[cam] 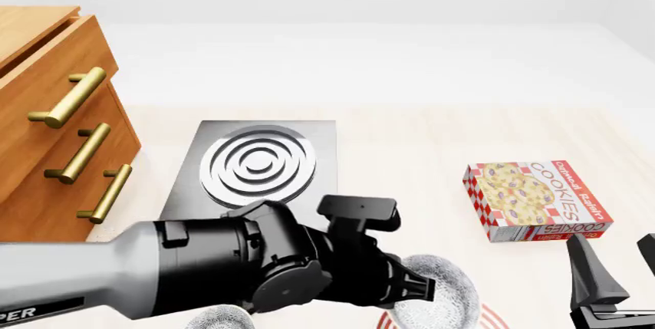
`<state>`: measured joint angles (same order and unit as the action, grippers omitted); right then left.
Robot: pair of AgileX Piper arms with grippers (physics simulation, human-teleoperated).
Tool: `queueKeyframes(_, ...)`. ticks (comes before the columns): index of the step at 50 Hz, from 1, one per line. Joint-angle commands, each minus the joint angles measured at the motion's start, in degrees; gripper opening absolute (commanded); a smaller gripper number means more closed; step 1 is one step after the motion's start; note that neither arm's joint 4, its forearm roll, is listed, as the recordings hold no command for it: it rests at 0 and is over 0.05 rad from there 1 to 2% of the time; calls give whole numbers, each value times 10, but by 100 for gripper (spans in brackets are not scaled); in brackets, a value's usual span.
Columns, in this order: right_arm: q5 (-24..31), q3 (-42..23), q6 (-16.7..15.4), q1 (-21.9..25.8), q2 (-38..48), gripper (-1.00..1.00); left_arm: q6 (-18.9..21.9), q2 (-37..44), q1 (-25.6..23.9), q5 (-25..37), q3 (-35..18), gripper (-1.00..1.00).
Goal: Pick the akita bowl on the wooden cabinet and place it on the plate.
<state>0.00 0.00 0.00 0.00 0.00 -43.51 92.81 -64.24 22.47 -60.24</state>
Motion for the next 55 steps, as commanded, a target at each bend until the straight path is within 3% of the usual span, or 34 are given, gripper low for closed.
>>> queueKeyframes(1,0,0,0,0,0,100,-3,15,-5,-9,-7,-100)
queueKeyframes(55,0,0,0,0,0,100,-24,84,-6,-56,-17,-100)
